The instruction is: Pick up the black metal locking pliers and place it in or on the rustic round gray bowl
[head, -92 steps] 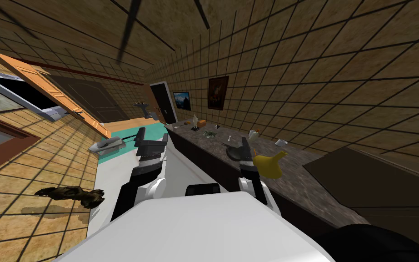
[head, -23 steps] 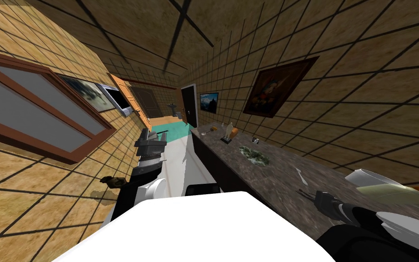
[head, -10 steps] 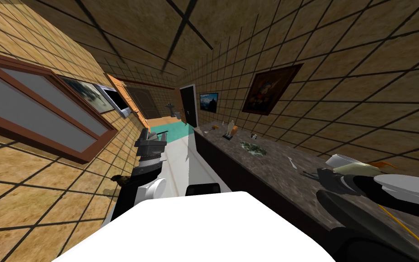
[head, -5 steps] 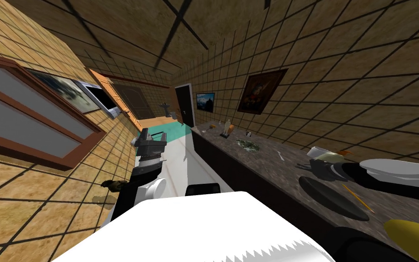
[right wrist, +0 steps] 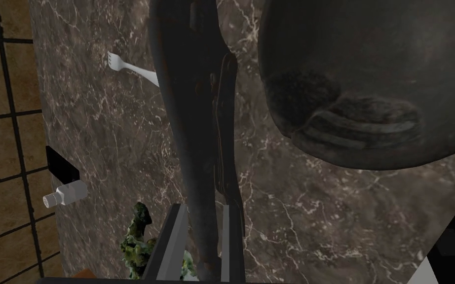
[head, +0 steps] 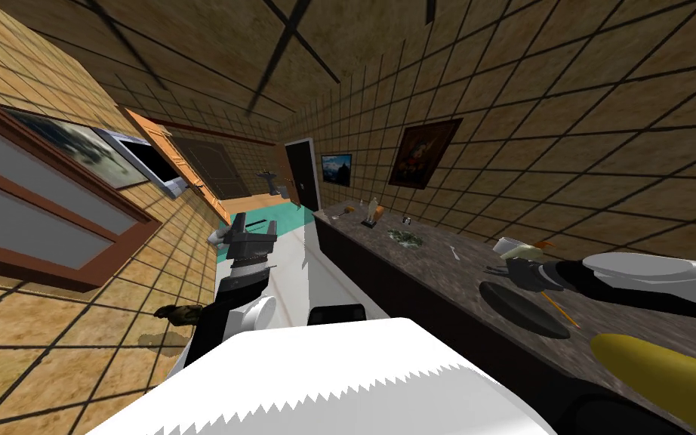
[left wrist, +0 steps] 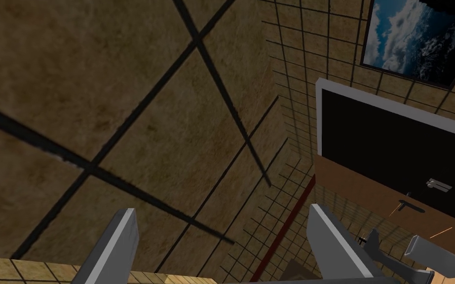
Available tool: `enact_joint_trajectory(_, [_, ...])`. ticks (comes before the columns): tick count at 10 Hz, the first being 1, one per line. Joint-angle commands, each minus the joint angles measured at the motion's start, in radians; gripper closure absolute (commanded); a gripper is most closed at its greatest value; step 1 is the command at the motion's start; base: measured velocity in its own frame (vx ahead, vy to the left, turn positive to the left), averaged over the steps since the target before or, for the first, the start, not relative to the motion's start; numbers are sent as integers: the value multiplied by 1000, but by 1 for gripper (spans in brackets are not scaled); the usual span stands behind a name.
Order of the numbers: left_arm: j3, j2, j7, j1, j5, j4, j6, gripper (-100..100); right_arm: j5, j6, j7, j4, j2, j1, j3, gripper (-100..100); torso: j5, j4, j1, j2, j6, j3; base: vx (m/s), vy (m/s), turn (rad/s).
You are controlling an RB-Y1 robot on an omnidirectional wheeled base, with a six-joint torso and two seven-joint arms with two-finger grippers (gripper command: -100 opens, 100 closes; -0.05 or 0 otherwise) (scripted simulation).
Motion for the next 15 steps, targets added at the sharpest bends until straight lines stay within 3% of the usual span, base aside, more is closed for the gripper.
enact_joint_trajectory(1, [0, 0, 0, 0, 0, 0, 0, 0, -8, -19, -33, -7, -25, 20, -28, 100, 0, 0, 0, 0, 0, 0, -41, -41, -170])
enact_joint_trajectory(5, [0, 0, 0, 0, 0, 0, 0, 0, -34, -50, -82, -12, -76, 26, -42, 100, -1, 1, -2, 1, 1, 1, -46, -50, -136])
enact_joint_trajectory(7, [0, 0, 0, 0, 0, 0, 0, 0, -34, -50, -82, -12, -76, 26, -42, 100, -2, 1, -1, 1, 1, 1, -24, -15, -20])
enact_joint_trajectory(8, [0, 0, 0, 0, 0, 0, 0, 0, -50, -71, -110, -15, -108, 29, -51, 100, -1, 0, 0, -1, 0, 0, -32, -41, -195])
enact_joint_trajectory(9, [0, 0, 0, 0, 0, 0, 0, 0, 1, -71, -110, -15, -108, 29, -52, 100, -1, 1, -1, 1, 3, 1, -42, -47, -116])
enact_joint_trajectory(11, [0, 0, 0, 0, 0, 0, 0, 0, -47, -71, -110, -15, -108, 29, -51, 100, -2, 1, -1, 0, 1, 1, -16, -10, 15])
enact_joint_trajectory(12, [0, 0, 0, 0, 0, 0, 0, 0, -50, -71, -110, -15, -108, 29, -51, 100, -1, 0, 0, -1, 0, 0, 2, 6, 8])
enact_joint_trajectory(13, [0, 0, 0, 0, 0, 0, 0, 0, -64, -89, -135, -16, -137, 31, -59, 100, -1, 0, 1, -2, 1, -1, -32, -26, -173])
enact_joint_trajectory(15, [0, 0, 0, 0, 0, 0, 0, 0, -65, -89, -135, -16, -137, 31, -59, 100, -2, 1, -2, 1, 2, 1, -35, -34, -45])
